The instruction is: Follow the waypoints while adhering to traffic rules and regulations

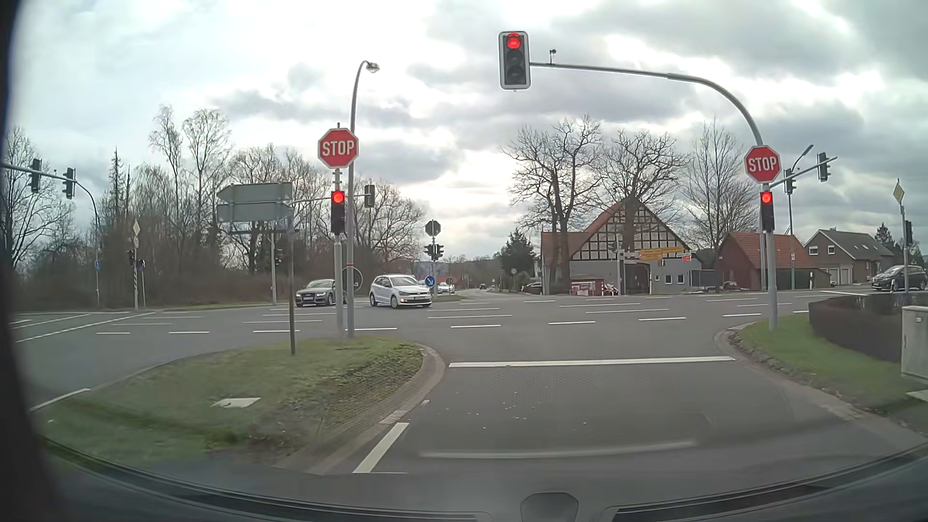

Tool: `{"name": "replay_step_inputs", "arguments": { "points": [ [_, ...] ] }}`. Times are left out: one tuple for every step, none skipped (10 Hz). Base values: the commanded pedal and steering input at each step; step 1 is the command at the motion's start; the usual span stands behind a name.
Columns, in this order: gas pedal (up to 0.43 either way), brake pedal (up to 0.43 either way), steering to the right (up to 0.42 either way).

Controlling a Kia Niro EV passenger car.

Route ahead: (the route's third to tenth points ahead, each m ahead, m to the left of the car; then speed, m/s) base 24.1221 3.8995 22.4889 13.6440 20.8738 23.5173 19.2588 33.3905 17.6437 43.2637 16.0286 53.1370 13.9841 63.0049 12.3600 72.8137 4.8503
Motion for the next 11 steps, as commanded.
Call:
{"name": "replay_step_inputs", "arguments": {
  "points": [
    [0.0,0.256,0.025],
    [0.0,0.262,0.025],
    [0.0,0.262,0.025],
    [0.0,0.256,0.025],
    [0.0,0.256,0.025],
    [0.0,0.256,0.025],
    [0.0,0.256,0.025],
    [0.0,0.244,0.025],
    [0.0,0.232,0.025],
    [0.0,0.232,0.022],
    [0.0,0.232,0.017]
  ]
}}
